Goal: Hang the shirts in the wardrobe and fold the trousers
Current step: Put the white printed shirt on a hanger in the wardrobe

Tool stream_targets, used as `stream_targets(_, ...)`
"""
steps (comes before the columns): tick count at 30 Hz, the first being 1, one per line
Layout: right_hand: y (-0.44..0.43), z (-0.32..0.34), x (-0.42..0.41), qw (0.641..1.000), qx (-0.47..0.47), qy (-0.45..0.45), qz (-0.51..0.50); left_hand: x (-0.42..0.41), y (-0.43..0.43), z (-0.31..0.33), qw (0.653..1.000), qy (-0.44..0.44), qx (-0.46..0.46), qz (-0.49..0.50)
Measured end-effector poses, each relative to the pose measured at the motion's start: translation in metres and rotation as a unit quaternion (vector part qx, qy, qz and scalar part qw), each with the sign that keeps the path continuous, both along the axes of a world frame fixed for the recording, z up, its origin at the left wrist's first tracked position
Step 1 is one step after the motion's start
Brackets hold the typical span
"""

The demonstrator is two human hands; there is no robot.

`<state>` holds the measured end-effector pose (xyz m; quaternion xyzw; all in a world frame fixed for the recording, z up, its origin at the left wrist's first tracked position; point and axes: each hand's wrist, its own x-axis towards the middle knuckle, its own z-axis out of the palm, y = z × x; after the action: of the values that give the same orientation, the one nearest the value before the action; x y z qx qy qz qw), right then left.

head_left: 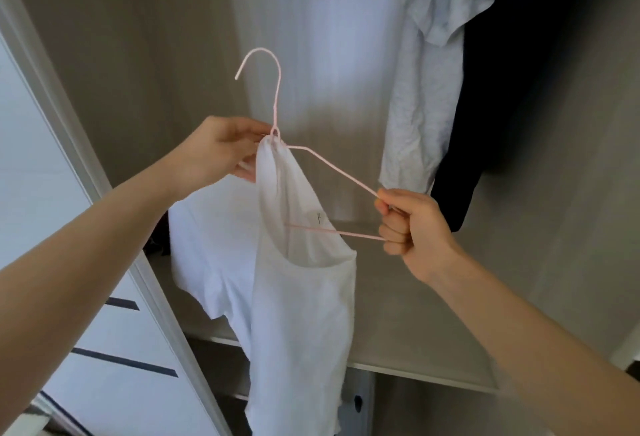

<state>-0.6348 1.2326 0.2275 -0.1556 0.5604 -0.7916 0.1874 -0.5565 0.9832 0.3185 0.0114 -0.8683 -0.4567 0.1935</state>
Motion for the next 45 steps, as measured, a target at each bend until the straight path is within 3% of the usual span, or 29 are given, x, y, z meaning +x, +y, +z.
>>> stream_targets(2,0.001,0.001,-0.001,1.000,0.000,0.008,0.000,0.002,-0.005,-0.002,0.979,0.025,-0.195,0.054)
stream_targets(4,0.001,0.002,-0.001,1.000,0.002,0.016,0.000,0.004,-0.007,-0.002,0.928,0.050,-0.354,0.102)
stream_targets(6,0.002,0.003,-0.001,1.000,0.005,0.023,-0.003,0.006,-0.009,0.000,0.912,0.064,-0.391,0.104)
stream_targets(11,0.005,0.002,-0.005,0.999,0.011,0.034,0.004,0.010,0.001,0.002,0.982,0.046,-0.183,0.030)
stream_targets(15,0.008,-0.002,-0.009,0.995,-0.002,0.014,0.095,0.012,0.004,0.000,0.991,0.051,-0.120,0.016)
stream_targets(20,0.014,-0.010,-0.022,0.955,-0.080,-0.087,0.274,0.016,0.007,0.003,0.992,0.099,-0.083,-0.007)
stream_targets(24,-0.005,-0.036,-0.033,0.951,-0.010,-0.003,0.310,0.019,0.007,0.007,0.993,0.100,-0.041,-0.042)
stream_targets(26,-0.022,-0.046,-0.026,0.949,0.085,0.115,0.282,0.019,0.008,0.007,0.992,0.108,-0.026,-0.055)
stream_targets(28,-0.037,-0.049,-0.017,0.916,0.201,0.232,0.257,0.019,0.010,0.007,0.991,0.116,-0.017,-0.060)
stream_targets(30,-0.044,-0.054,-0.016,0.848,0.319,0.360,0.224,0.019,0.009,0.007,0.991,0.120,-0.013,-0.057)
stream_targets(33,-0.037,-0.061,-0.024,0.644,0.497,0.568,0.127,0.020,0.001,0.005,0.992,0.120,-0.017,-0.031)
stream_targets(34,-0.031,-0.062,-0.027,0.597,0.528,0.597,0.094,0.020,-0.003,0.004,0.992,0.123,-0.021,-0.017)
stream_targets(37,-0.013,-0.061,-0.040,0.547,0.565,0.615,0.058,0.020,-0.014,-0.002,0.990,0.128,-0.038,0.034)
stream_targets(39,-0.001,-0.054,-0.045,0.543,0.579,0.606,0.049,0.019,-0.020,-0.006,0.989,0.115,-0.060,0.064)
stream_targets(41,0.009,-0.045,-0.047,0.567,0.573,0.590,0.048,0.016,-0.024,-0.012,0.986,0.102,-0.100,0.088)
stream_targets(45,0.026,-0.031,-0.047,0.667,0.507,0.543,0.046,0.005,-0.029,-0.020,0.969,0.099,-0.176,0.141)
